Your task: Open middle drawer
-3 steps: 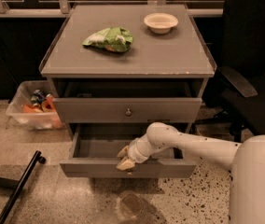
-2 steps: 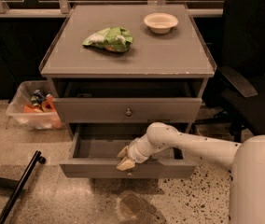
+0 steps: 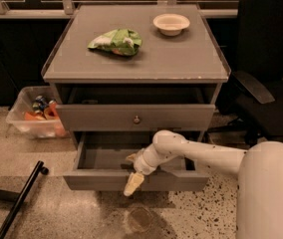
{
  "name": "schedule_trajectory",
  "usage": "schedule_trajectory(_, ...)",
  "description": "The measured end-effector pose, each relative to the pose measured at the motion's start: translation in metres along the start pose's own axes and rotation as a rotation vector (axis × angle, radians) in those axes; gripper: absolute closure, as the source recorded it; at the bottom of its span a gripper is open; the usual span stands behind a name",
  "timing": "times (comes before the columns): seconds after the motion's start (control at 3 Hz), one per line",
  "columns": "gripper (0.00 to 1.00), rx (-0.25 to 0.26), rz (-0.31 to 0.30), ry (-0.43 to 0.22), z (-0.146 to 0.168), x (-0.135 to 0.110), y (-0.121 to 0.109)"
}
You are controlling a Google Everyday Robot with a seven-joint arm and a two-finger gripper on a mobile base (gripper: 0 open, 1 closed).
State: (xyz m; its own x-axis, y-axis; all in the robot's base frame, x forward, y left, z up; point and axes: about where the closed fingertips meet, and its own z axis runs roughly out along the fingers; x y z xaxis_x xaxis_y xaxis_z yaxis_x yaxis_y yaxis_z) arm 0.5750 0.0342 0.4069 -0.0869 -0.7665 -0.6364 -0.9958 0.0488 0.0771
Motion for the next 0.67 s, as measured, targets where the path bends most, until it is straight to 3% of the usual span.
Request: schedule_trajectory(0.67, 0.0, -0.07, 0.015, 0.038, 0.008, 0.003, 0.043)
